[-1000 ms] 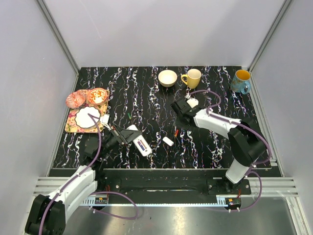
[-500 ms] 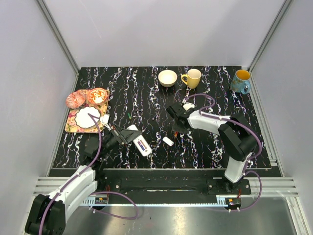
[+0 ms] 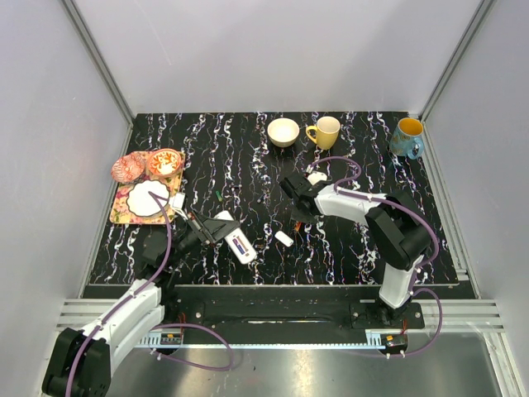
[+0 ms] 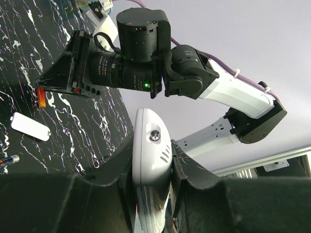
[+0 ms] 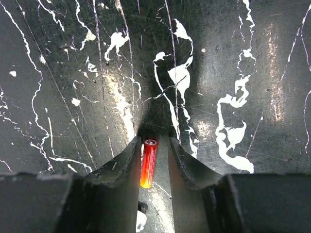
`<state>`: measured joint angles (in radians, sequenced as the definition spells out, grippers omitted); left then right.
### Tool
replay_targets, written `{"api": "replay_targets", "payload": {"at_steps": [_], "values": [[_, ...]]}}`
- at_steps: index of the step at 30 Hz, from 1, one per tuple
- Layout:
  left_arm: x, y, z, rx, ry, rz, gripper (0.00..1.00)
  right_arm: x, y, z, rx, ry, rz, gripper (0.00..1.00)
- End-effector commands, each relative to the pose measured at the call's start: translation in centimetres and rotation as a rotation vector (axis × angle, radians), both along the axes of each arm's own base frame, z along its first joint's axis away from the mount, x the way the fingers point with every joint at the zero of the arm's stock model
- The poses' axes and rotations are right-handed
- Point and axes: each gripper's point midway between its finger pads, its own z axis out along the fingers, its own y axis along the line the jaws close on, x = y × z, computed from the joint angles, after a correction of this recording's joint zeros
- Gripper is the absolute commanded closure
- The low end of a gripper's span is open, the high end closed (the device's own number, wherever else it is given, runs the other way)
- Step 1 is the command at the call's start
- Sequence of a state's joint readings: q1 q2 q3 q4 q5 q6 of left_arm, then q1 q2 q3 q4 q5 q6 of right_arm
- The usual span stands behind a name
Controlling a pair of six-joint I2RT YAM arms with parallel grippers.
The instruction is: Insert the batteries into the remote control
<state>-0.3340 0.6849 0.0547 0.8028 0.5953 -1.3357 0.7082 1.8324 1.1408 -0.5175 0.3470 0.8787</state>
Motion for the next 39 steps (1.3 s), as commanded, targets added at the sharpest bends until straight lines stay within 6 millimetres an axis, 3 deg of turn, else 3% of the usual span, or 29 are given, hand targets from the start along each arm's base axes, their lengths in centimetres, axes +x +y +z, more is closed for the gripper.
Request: {"api": "replay_targets", "payload": {"at_steps": [1, 4, 8, 13, 16, 19, 20, 22, 23, 26, 29, 30, 32, 33, 34, 35, 39], "values": [[-0.6, 0.1, -0.9, -0.005, -0.014, -0.006, 1.00, 0.7, 0.0, -0.9, -0.014, -0.011, -0.011, 0.68], [-0.6, 0.1, -0.9, -0.004, -0.015, -0.006, 1.00, 0.6, 0.1, -1.2, -0.012, -0.004, -0.010, 0.78], [-0.6, 0.1, -1.0, -0.001, -0.012, -0.003, 1.00, 0.3, 0.0, -1.4, -0.003, 0.005, -0.013, 1.00], [-0.4, 0.1, -1.0, 0.000, -0.008, 0.002, 1.00, 0.1, -0.2, -0.5, 0.006, -0.016, -0.007, 1.00], [-0.2, -0.1, -0.9, 0.006, -0.008, 0.000, 1.00, 0.4, -0.1, 2.1, 0.037, -0.083, 0.029, 1.00], [-0.1, -0.5, -0.6, 0.013, -0.013, -0.011, 1.00, 0.1, -0.5, 7.0, 0.055, -0.213, 0.112, 1.00], [0.0, -0.7, -0.5, 0.018, -0.016, -0.013, 1.00, -0.3, -0.7, 10.0, 0.077, -0.290, 0.167, 1.00], [0.1, -1.4, -0.2, 0.024, -0.018, -0.022, 1.00, -0.9, -0.6, 13.6, 0.097, -0.399, 0.223, 1.00], [0.2, -1.7, -0.1, 0.033, -0.028, -0.027, 1.00, -1.4, -1.1, 16.9, 0.120, -0.487, 0.246, 1.00], [0.5, -3.0, 0.2, 0.042, -0.031, -0.043, 1.00, -3.2, -1.2, 22.2, 0.149, -0.612, 0.352, 1.00], [0.9, -4.3, 0.5, 0.019, -0.014, -0.064, 1.00, -5.0, 0.0, 25.6, 0.208, -0.700, 0.464, 1.00], [0.7, -4.7, 1.6, -0.014, -0.046, -0.079, 1.00, -5.4, 0.4, 26.2, 0.218, -0.720, 0.490, 1.00], [1.3, -5.6, 1.3, -0.038, -0.001, -0.098, 1.00, -6.7, 1.6, 27.4, 0.244, -0.758, 0.556, 1.00], [1.2, -5.8, 2.3, -0.073, -0.030, -0.108, 1.00, -7.1, 2.1, 27.8, 0.254, -0.771, 0.572, 1.00], [1.6, -6.2, 1.7, -0.075, -0.006, -0.112, 1.00, -7.3, 2.5, 28.0, 0.259, -0.777, 0.583, 1.00], [1.6, -6.3, 2.6, -0.113, -0.019, -0.117, 1.00, -7.8, 3.4, 27.9, 0.267, -0.778, 0.610, 1.00], [2.1, -7.4, 2.9, -0.142, -0.006, -0.137, 1.00, -8.7, 5.7, 27.4, 0.285, -0.779, 0.661, 1.00]]}}
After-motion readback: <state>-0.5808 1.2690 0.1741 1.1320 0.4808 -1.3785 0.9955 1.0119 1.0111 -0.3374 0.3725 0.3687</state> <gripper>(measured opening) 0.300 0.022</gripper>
